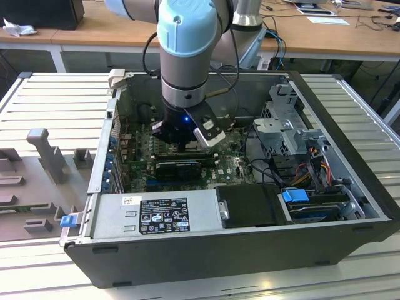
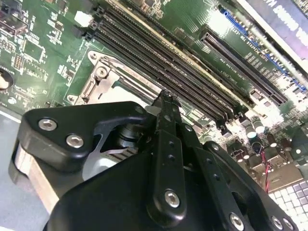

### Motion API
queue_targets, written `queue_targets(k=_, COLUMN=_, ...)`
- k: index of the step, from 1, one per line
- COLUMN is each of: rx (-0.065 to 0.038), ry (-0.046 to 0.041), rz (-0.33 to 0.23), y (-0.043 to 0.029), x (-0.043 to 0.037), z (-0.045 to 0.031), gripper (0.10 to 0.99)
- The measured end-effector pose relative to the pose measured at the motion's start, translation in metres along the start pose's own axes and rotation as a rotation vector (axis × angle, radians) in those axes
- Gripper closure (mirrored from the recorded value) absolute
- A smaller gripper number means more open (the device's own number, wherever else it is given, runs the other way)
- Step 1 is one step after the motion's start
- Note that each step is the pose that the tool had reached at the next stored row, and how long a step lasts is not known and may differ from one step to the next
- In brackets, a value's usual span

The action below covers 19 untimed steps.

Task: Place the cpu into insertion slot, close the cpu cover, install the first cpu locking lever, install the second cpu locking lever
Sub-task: 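Install the second cpu locking lever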

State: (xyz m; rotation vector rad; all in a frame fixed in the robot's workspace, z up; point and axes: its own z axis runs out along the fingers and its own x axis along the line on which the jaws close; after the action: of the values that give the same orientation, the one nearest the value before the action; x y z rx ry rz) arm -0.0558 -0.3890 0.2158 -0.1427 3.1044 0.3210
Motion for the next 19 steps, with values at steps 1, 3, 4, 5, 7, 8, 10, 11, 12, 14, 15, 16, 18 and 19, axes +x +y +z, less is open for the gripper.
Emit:
queue_targets(k=1, rx=-0.016, ry=-0.0014, rz=0.000, y=-0.0023, x=0.0015, z=-0.0002, gripper=0.980)
queue_targets(k=3, rx=-0.034, ry=-0.0031, rz=0.000, y=-0.0050, x=0.0050, z=0.0000, gripper=0.980)
queue_targets(k=4, rx=-0.039, ry=-0.0036, rz=0.000, y=-0.0058, x=0.0065, z=0.0001, gripper=0.980)
queue_targets(k=5, rx=-0.045, ry=-0.0041, rz=0.000, y=-0.0064, x=0.0082, z=0.0002, gripper=0.980)
queue_targets(k=7, rx=-0.057, ry=-0.0052, rz=0.000, y=-0.0079, x=0.0109, z=0.0005, gripper=0.980)
queue_targets(k=8, rx=-0.066, ry=-0.0060, rz=0.000, y=-0.0099, x=0.0115, z=0.0010, gripper=0.980)
queue_targets(k=10, rx=-0.072, ry=-0.0066, rz=0.000, y=-0.0118, x=0.0126, z=0.0010, gripper=0.980)
queue_targets(k=11, rx=-0.078, ry=-0.0072, rz=0.000, y=-0.0138, x=0.0133, z=0.0009, gripper=0.980)
queue_targets(k=12, rx=-0.088, ry=-0.0082, rz=0.000, y=-0.0162, x=0.0148, z=0.0007, gripper=0.980)
queue_targets(k=14, rx=-0.104, ry=-0.0097, rz=0.000, y=-0.0184, x=0.0175, z=0.0004, gripper=0.980)
queue_targets(k=15, rx=-0.109, ry=-0.0101, rz=0.001, y=-0.0193, x=0.0190, z=0.0003, gripper=0.980)
queue_targets(k=16, rx=-0.112, ry=-0.0104, rz=0.000, y=-0.0195, x=0.0195, z=0.0008, gripper=0.980)
queue_targets(k=18, rx=-0.113, ry=-0.0104, rz=0.000, y=-0.0200, x=0.0197, z=0.0029, gripper=0.980)
queue_targets(k=19, rx=-0.113, ry=-0.0104, rz=0.001, y=-0.0202, x=0.0199, z=0.0041, gripper=0.980)
